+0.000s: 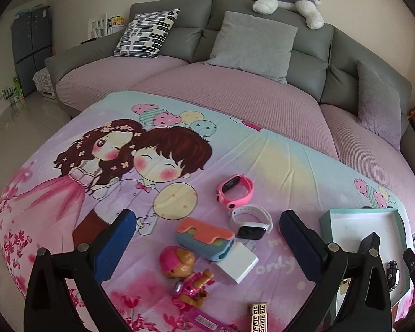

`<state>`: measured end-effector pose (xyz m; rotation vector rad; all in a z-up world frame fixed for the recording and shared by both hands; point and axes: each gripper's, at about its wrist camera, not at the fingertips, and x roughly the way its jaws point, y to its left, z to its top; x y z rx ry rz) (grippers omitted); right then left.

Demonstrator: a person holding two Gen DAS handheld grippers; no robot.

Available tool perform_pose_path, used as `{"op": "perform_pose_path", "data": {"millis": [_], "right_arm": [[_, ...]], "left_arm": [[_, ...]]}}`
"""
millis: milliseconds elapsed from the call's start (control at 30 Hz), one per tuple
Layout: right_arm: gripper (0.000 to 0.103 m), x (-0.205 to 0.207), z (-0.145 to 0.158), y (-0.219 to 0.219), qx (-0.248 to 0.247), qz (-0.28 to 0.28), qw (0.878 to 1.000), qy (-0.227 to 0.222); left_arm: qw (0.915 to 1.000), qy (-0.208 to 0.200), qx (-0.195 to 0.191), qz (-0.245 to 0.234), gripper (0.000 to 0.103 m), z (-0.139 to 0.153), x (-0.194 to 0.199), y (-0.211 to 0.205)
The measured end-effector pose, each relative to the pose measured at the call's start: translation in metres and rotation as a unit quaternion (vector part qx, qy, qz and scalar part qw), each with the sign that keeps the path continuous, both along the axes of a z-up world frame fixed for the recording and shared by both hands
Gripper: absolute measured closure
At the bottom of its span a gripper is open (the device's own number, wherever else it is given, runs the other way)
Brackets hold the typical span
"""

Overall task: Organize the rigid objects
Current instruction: 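Move both open tools back over the remaining objects on the bed, then grasp the pink toy figure with the left tool while the right tool grasps the gold lighter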

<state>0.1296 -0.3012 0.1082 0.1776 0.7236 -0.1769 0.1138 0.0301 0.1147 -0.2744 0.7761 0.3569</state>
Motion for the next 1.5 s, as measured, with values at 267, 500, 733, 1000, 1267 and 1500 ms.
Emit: {"op": "perform_pose_path", "data": {"millis": [267, 500, 733, 1000, 1267, 1500], "right_arm": [[0.0, 0.007, -0.002, 0.064, 0.069, 0.106, 0.992, -0.002], [0.0, -0.001, -0.007, 0.12, 0.055, 0.186, 0.981, 0.012], [0.001, -0.014, -0.027, 0.163, 0.025, 0.242, 0.968, 0.055], [0.02, -0.025, -0.062, 0.19, -0.001, 0.274, 0.954, 0.12], [0.025, -0.027, -0.081, 0.199, -0.014, 0.29, 0.944, 0.158], [0.035, -0.026, -0.088, 0.2, -0.033, 0.294, 0.94, 0.172]], "left_arm": [[0.9994, 0.002, -0.007, 0.033, 0.0, -0.004, -0.021, 0.036], [0.9987, 0.028, -0.019, 0.038, 0.0, -0.021, -0.03, 0.053], [0.9967, 0.058, -0.052, 0.022, 0.0, -0.043, -0.035, 0.055], [0.993, 0.092, -0.073, -0.004, 0.0, -0.061, -0.032, 0.053], [0.9866, 0.127, -0.078, -0.067, 0.0, -0.078, -0.019, 0.034], [0.9839, 0.152, -0.066, -0.067, 0.0, -0.089, -0.014, 0.031]]}}
